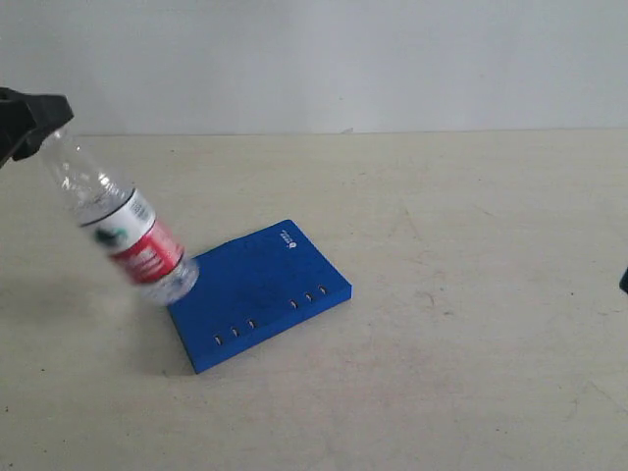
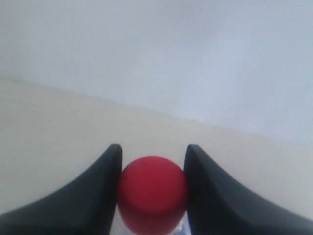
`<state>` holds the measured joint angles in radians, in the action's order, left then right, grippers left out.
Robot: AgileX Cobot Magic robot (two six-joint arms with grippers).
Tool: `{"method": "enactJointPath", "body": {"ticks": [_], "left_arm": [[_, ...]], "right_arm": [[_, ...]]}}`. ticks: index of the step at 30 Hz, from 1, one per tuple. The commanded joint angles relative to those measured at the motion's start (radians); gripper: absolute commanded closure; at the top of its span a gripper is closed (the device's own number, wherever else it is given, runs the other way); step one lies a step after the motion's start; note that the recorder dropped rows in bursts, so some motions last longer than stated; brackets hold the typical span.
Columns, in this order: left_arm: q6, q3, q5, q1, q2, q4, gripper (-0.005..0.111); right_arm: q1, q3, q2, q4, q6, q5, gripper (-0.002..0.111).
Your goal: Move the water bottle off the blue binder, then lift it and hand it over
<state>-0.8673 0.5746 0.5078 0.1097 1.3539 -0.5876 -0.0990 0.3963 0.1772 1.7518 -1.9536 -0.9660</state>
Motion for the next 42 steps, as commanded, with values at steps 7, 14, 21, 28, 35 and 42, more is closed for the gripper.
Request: {"method": "enactJointPath", "body": {"ticks": [7, 14, 21, 28, 35, 42], "left_arm": [[0.178, -0.003, 0.045, 0.002, 0.027, 0.013, 0.102], [0.539, -0.003, 0.059, 0.002, 0.080, 0.326, 0.102], [0.884, 0.003, 0.069, 0.002, 0.131, 0.461, 0.102], [0.886, 0.003, 0.074, 0.002, 0.177, 0.461, 0.095], [0.888, 0.005, 0.131, 0.002, 0.177, 0.480, 0.050], [1.110, 0.005, 0.152, 0.002, 0.114, 0.633, 0.042]], "right_arm": [[0.003, -0.003, -0.006, -0.007, -0.002, 0.006, 0.109], [0.003, -0.003, -0.006, -0.007, -0.071, -0.006, 0.109], [0.003, -0.003, -0.006, -0.007, -0.080, -0.072, 0.109], [0.003, -0.003, -0.006, -0.007, -0.082, -0.070, 0.109], [0.003, -0.003, -0.006, -0.007, -0.081, -0.068, 0.109], [0.003, -0.003, -0.006, -0.007, -0.081, -0.058, 0.109]]}}
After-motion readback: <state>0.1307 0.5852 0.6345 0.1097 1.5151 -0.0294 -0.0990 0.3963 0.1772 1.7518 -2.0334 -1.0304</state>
